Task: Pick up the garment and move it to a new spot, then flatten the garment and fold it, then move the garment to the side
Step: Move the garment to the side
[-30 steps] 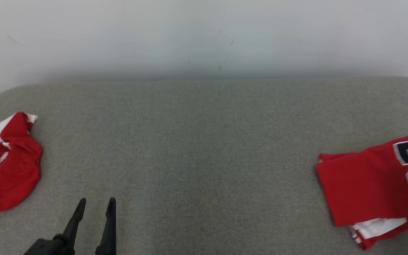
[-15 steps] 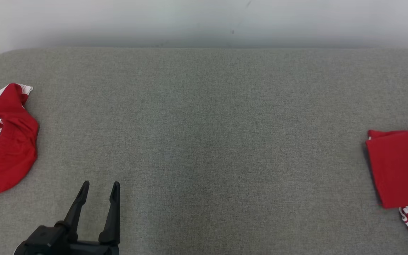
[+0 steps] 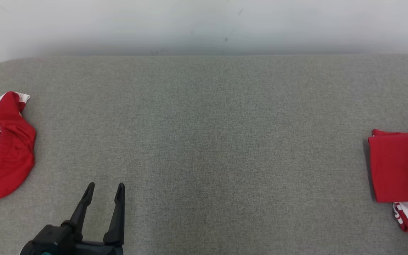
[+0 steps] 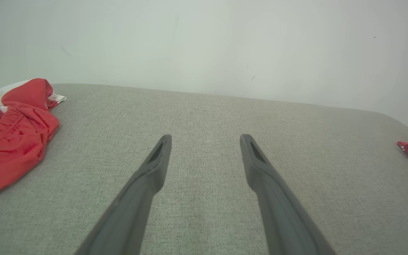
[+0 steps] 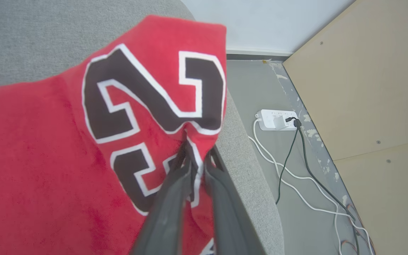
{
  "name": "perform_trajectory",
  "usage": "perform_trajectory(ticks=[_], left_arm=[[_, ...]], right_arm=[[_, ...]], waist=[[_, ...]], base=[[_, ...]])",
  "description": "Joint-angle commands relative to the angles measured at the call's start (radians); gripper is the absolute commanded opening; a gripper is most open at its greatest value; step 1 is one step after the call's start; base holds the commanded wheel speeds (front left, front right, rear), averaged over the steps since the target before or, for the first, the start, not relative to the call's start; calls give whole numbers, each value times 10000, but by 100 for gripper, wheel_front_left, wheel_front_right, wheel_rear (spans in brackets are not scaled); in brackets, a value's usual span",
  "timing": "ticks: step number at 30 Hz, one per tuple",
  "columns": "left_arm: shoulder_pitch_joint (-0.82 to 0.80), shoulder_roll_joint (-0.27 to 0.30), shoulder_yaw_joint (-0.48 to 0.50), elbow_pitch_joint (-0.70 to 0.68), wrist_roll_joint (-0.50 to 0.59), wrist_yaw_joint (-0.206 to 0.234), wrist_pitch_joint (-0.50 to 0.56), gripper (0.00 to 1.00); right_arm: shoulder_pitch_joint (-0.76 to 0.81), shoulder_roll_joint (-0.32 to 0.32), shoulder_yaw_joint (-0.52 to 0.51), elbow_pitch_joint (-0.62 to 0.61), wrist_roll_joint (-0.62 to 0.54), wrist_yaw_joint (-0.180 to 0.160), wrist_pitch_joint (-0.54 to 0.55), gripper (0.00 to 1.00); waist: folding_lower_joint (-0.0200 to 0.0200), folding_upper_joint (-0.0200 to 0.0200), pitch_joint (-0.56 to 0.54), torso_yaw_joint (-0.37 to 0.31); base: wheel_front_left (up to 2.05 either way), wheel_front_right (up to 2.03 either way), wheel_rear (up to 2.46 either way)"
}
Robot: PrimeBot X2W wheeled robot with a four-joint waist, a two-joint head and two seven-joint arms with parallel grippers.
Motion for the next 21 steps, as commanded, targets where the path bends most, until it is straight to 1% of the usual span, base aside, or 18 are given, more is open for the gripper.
perform_trajectory(ticks=[1,8,12,13,17,21], left_arm=[[-128,-22,-30,55,-57,22,-53,100],[-75,-58,-121,297,-155,-56,-141,100],[85,-137,-95,455,-237,22,-270,100],[149,-157,-169,434,-307,-126,-333,100],[453,-334,100,560,-407,194,-647,100],[747,-446,289,703,-630,358,-762,100]], right_arm=[[98,222,-7,-180,110,-26,-29,100],[451,522,217,-888,-198,-27,256,100],[844,903,408,-1523,101,-27,280,100],[1006,1022,515,-1726,207,-27,189,100],[1780,1636,930,-2641,713,-27,-482,100],[2530,2430,1389,-3663,1319,-26,-1206,100]], waist=[[0,-1,-100,-15],[0,-1,-584,46],[0,-1,-1085,107],[0,-1,-1234,121],[0,-1,-1914,156],[0,-1,-2309,130]], base=[[0,0,0],[0,0,0],[0,0,0],[0,0,0],[0,0,0],[0,0,0]])
